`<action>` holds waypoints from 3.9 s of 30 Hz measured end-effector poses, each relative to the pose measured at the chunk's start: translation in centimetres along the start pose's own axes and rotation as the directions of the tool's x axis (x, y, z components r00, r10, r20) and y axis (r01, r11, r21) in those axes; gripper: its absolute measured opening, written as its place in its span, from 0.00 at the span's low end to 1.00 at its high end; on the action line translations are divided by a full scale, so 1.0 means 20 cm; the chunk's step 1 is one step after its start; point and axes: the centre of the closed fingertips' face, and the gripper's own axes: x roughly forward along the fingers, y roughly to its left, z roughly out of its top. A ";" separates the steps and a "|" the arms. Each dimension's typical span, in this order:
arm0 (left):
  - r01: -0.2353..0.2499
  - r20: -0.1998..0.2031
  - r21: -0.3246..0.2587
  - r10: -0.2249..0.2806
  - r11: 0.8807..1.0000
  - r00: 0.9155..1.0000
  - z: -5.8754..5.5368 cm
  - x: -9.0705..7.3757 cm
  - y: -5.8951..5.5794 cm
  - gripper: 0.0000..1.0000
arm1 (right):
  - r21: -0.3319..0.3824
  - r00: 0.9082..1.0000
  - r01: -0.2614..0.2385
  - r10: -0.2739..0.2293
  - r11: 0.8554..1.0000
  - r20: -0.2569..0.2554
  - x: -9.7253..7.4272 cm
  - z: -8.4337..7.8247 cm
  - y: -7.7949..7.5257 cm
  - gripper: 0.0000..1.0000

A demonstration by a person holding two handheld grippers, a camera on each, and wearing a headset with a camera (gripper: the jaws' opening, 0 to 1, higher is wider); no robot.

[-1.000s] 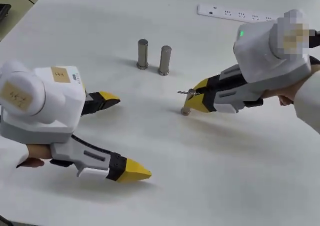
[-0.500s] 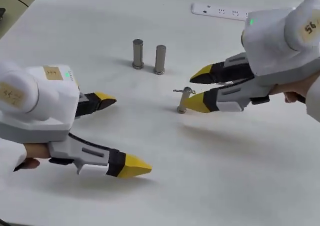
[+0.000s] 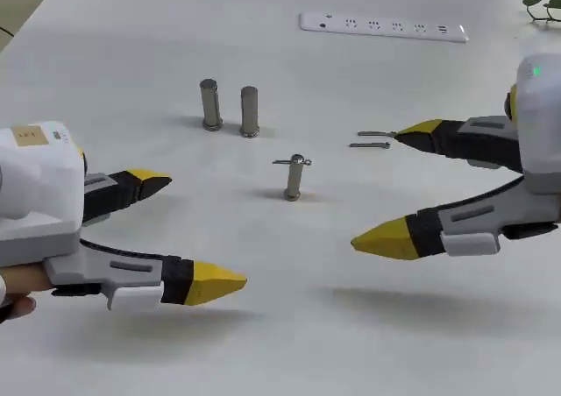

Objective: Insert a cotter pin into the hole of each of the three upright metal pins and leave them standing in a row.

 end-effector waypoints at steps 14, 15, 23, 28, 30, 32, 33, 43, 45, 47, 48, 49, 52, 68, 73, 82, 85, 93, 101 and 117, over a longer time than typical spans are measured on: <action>-0.019 0.011 -0.001 0.019 1.000 1.000 0.04 -0.04 0.03 0.95 | 0.152 0.986 0.162 -0.155 0.975 -0.057 -0.22 -0.20 -0.04 0.98; -0.020 0.011 0.000 0.020 1.000 1.000 0.04 -0.04 0.04 0.95 | 0.167 0.986 0.165 -0.156 0.972 -0.061 -0.22 -0.21 -0.03 0.98; -0.045 0.047 0.051 0.042 0.998 0.998 0.15 -0.03 0.15 0.89 | 0.165 0.983 0.180 -0.174 0.970 -0.052 -0.24 -0.19 0.01 0.98; -0.098 0.072 0.081 0.092 0.992 0.993 0.25 0.00 0.29 0.81 | 0.172 0.981 0.192 -0.188 0.966 -0.038 -0.25 -0.16 0.02 0.98; -0.142 0.083 0.078 0.135 0.987 0.987 0.29 0.01 0.37 0.76 | 0.177 0.980 0.199 -0.196 0.964 -0.036 -0.26 -0.15 0.03 0.98; -0.184 0.113 0.060 0.176 0.981 0.978 0.34 0.02 0.44 0.70 | 0.181 0.979 0.204 -0.201 0.962 -0.037 -0.26 -0.16 0.03 0.98; -0.200 0.123 0.049 0.193 0.978 0.973 0.36 0.02 0.47 0.67 | 0.179 0.978 0.208 -0.205 0.962 -0.037 -0.27 -0.16 0.04 0.98; -0.270 0.091 0.115 0.261 0.956 0.961 0.41 0.18 0.65 0.41 | 0.211 0.969 0.247 -0.239 0.946 -0.060 -0.31 -0.21 0.03 0.96; -0.276 0.086 0.121 0.266 0.954 0.960 0.41 0.21 0.67 0.38 | 0.210 0.967 0.253 -0.245 0.944 -0.062 -0.32 -0.21 0.02 0.96; -0.270 0.085 0.108 0.262 0.957 0.961 0.41 0.24 0.68 0.36 | 0.213 0.966 0.260 -0.253 0.942 -0.060 -0.33 -0.20 0.02 0.96; -0.265 0.086 0.106 0.257 0.958 0.963 0.41 0.26 0.68 0.35 | 0.217 0.965 0.262 -0.256 0.940 -0.058 -0.33 -0.20 0.02 0.96; -0.262 0.081 0.111 0.254 0.959 0.964 0.40 0.27 0.69 0.32 | 0.219 0.965 0.263 -0.258 0.940 -0.054 -0.34 -0.20 0.02 0.96; -0.265 0.067 0.103 0.260 0.959 0.963 0.38 0.30 0.71 0.26 | 0.221 0.964 0.267 -0.261 0.938 -0.056 -0.34 -0.20 0.03 0.96; -0.247 0.048 0.094 0.244 0.964 0.969 0.36 0.34 0.74 0.10 | 0.227 0.963 0.269 -0.262 0.936 -0.060 -0.37 -0.22 0.08 0.92; -0.287 0.028 0.101 0.286 0.953 0.958 0.36 0.34 0.71 0.09 | 0.234 0.964 0.266 -0.258 0.935 -0.067 -0.36 -0.23 0.08 0.90; -0.288 0.052 0.111 0.284 0.951 0.958 0.44 0.25 0.56 0.09 | 0.232 0.958 0.287 -0.283 0.930 -0.049 -0.39 -0.23 0.07 0.88; -0.294 0.056 0.113 0.289 0.949 0.956 0.47 0.19 0.49 0.09 | 0.223 0.958 0.288 -0.285 0.931 -0.045 -0.40 -0.23 0.07 0.89; -0.313 0.082 0.088 0.306 0.946 0.948 0.51 0.06 0.27 0.09 | 0.217 0.953 0.300 -0.303 0.929 -0.020 -0.44 -0.22 0.06 0.90; -0.280 0.097 0.069 0.273 0.958 0.957 0.52 0.05 0.02 0.09 | 0.236 0.947 0.312 -0.322 0.920 0.005 -0.48 -0.23 0.03 0.90; -0.170 0.015 0.135 0.169 0.976 0.985 0.38 0.36 -0.28 0.09 | 0.256 0.952 0.292 -0.305 0.922 0.015 -0.49 -0.28 0.04 0.90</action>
